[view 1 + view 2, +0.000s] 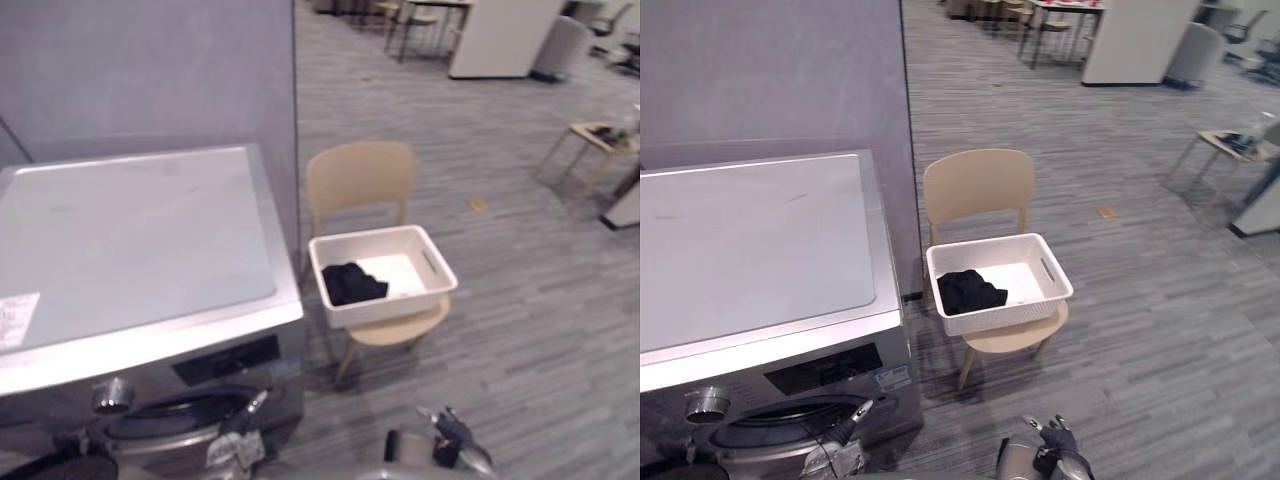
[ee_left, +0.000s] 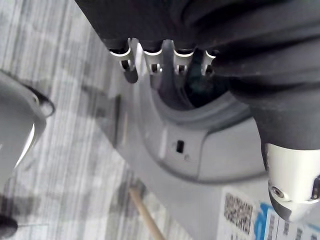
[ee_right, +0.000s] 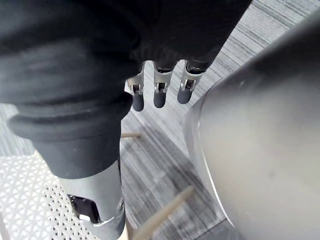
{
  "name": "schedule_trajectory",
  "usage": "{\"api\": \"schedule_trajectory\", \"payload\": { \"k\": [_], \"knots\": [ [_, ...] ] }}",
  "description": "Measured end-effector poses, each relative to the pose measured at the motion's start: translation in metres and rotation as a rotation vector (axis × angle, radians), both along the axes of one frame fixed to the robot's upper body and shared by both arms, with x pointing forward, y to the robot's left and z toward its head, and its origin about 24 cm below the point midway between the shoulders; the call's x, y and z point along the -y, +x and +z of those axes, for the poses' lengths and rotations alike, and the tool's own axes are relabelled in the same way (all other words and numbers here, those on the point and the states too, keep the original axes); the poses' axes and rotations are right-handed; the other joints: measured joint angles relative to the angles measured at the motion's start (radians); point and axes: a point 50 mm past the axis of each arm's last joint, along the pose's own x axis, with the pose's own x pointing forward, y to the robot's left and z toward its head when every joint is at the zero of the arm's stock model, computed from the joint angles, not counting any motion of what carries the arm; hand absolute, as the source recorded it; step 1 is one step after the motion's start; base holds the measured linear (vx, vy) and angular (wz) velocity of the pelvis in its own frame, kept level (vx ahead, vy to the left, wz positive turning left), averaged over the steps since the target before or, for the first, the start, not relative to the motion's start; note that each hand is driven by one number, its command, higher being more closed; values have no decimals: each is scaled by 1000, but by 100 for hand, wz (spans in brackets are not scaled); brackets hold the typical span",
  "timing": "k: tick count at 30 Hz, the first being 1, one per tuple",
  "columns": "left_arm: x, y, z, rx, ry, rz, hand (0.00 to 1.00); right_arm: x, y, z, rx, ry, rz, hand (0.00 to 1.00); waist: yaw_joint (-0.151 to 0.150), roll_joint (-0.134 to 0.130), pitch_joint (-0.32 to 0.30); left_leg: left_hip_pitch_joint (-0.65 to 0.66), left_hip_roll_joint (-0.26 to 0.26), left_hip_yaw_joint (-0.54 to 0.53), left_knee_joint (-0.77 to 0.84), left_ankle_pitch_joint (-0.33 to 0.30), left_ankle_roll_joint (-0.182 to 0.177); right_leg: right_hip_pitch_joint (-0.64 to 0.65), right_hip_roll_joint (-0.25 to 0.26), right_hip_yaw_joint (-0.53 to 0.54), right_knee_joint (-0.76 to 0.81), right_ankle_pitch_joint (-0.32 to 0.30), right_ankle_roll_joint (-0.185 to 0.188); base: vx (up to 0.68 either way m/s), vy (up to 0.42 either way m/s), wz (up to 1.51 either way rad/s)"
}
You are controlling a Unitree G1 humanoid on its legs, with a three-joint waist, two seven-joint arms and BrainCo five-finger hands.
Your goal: Pick up the laundry basket with both hands and put the clothes into the washing machine.
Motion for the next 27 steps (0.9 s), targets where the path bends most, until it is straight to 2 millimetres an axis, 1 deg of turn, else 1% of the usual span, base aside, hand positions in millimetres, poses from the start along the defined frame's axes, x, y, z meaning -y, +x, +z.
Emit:
{"api": "schedule_trajectory", "payload": {
  "k": [1, 2, 3, 4, 5, 6, 7, 8, 9, 10, 11, 12, 13, 14, 15, 16, 17, 18, 19, 20, 21, 22, 23, 24, 26, 27],
  "knots": [
    [0, 0, 0, 2, 1, -1, 0, 0, -3, -1, -10, 1, -5, 0, -2, -1, -1, 1, 8, -17, 6, -6, -18, 18, -3, 46, -78, 17, -9, 175, -323, 75],
    [0, 0, 0, 3, 3, -2, 0, 0, -10, -3, -30, 5, -17, 0, -9, -4, -4, -1, 20, -43, 22, -22, -46, 47, -5, 114, -180, 56, -17, 210, -535, 76],
    [-3, -3, 0, -3, 10, -1, 0, -3, -19, -6, -63, 19, -28, 0, -24, -17, -20, -12, 33, -86, 37, -43, -84, 82, -7, 207, -280, 114, 25, 250, -681, 92],
    [0, -5, -1, -10, 2, 1, 0, -3, -25, -7, -77, 31, -58, 0, -41, -3, -42, -19, 66, -131, 44, -47, -108, 126, 16, 199, -292, 34, 141, 229, -681, 69],
    [4, -6, -2, -12, -10, 6, 0, 1, -24, -7, -78, 24, -65, 0, -39, 16, -45, -26, 87, -148, 48, -34, -129, 131, 23, 169, -293, 9, 173, 131, -549, 39],
    [11, -8, -3, -14, -31, 13, 0, 8, -26, -6, -79, 13, -86, 0, -36, 33, -45, -29, 123, -156, 44, 5, -162, 137, 28, 92, -289, -50, 182, 85, -530, 16],
    [13, -10, -4, -22, -36, 13, 0, 11, -26, -6, -78, 15, -110, 0, -36, 43, -50, -25, 149, -162, 33, 49, -182, 146, 38, 40, -274, -105, 159, 77, -534, 22],
    [12, -12, -5, -27, -37, 17, 0, 13, -27, -5, -79, 12, -121, 0, -42, 52, -54, -25, 166, -170, 27, 76, -188, 148, 53, 26, -258, -116, 145, 83, -510, 38],
    [10, -18, -6, -39, -38, 44, 0, 15, -27, -5, -82, 10, -130, 0, -49, 58, -59, -28, 188, -186, 25, 142, -197, 157, 83, -7, -238, -130, 118, 51, -502, 38],
    [8, -23, -7, -48, -40, 78, 0, 14, -29, -6, -94, 14, -125, 0, -46, 52, -62, -53, 202, -197, 49, 218, -196, 166, 109, -27, -244, -146, 88, 39, -497, 35],
    [6, -25, -7, -52, -41, 96, 0, 13, -26, -6, -90, 16, -118, 0, -47, 47, -65, -80, 206, -201, 75, 256, -185, 169, 119, -37, -254, -154, 72, 43, -437, 27],
    [2, -27, -8, -52, -41, 125, 0, 12, -23, -6, -84, 16, -105, 0, -49, 43, -64, -144, 214, -197, 136, 338, -137, 188, 139, -59, -288, -155, 52, 64, -381, 38],
    [-4, -29, -8, -57, -34, 142, 0, 11, -24, -7, -93, 20, -110, 0, -48, 32, -59, -198, 221, -171, 181, 453, -86, 212, 156, -88, -325, -133, 18, 67, -368, 43],
    [-7, -30, -7, -59, -25, 141, 0, 10, -25, -8, -101, 27, -112, 0, -47, 21, -51, -215, 233, -134, 194, 473, -82, 234, 157, -108, -346, -121, 0, 40, -386, 63],
    [-12, -31, -8, -64, -16, 140, 0, 9, -29, -10, -122, 31, -116, 0, -50, 11, -40, -242, 253, -28, 218, 426, -106, 288, 161, -157, -394, -98, -22, 21, -374, 74],
    [-13, -31, -8, -73, -8, 113, 0, 13, -32, -10, -137, 21, -119, 0, -51, 11, -35, -261, 258, 64, 240, 380, -133, 328, 166, -196, -435, -84, -32, -10, -405, 96],
    [-12, -30, -8, -75, -4, 88, 0, 17, -34, -10, -140, 13, -125, 0, -53, 13, -34, -274, 252, 149, 244, 372, -140, 362, 174, -240, -477, -75, -40, -47, -308, 98],
    [-11, -29, -8, -74, 3, 52, 0, 22, -30, -8, -129, 4, -134, 0, -49, 18, -33, -286, 228, 244, 251, 339, -125, 381, 181, -294, -512, -67, -53, -71, -192, 85],
    [-11, -28, -7, -75, 8, 35, 0, 22, -27, -8, -120, 2, -132, 0, -51, 16, -32, -298, 223, 277, 270, 303, -117, 384, 181, -316, -524, -65, -57, -70, -111, 87],
    [-12, -29, -8, -90, 13, 7, 0, 23, -22, -7, -108, -1, -129, 0, -50, 14, -32, -300, 181, 325, 281, 237, -128, 390, 178, -351, -547, -52, -63, -68, -51, 81],
    [-10, -29, -8, -92, 17, -23, 0, 25, -18, -6, -96, -5, -126, 0, -50, 16, -32, -274, 137, 370, 232, 191, -118, 390, 172, -376, -565, -43, -57, -76, -17, 87],
    [-10, -30, -9, -101, 24, -52, 0, 24, -15, -5, -90, -2, -124, 0, -52, 18, -33, -246, 115, 408, 142, 178, -100, 390, 167, -397, -581, -34, -49, -62, 23, 70],
    [-9, -30, -9, -104, 24, -68, 0, 25, -14, -5, -87, -4, -123, 0, -51, 20, -34, -227, 101, 414, 72, 179, -97, 388, 164, -407, -590, -29, -43, -46, 59, 79],
    [-7, -31, -10, -108, 18, -95, 0, 20, -10, -5, -82, 10, -116, 0, -48, 19, -43, -168, 47, 399, -127, 230, -55, 384, 152, -421, -625, -7, -27, -20, 52, 64],
    [-6, -28, -9, -103, 23, -119, 0, 14, -4, -5, -70, 26, -105, 0, -48, 16, -47, -157, 19, 377, -205, 274, -45, 386, 149, -415, -665, 20, -27, 6, 59, 45],
    [-7, -28, -9, -103, 29, -133, 0, 9, 4, -4, -55, 37, -95, 0, -48, 17, -46, -154, 2, 366, -243, 298, -37, 392, 145, -418, -690, 38, -24, 30, 69, 31]
  ]
}}
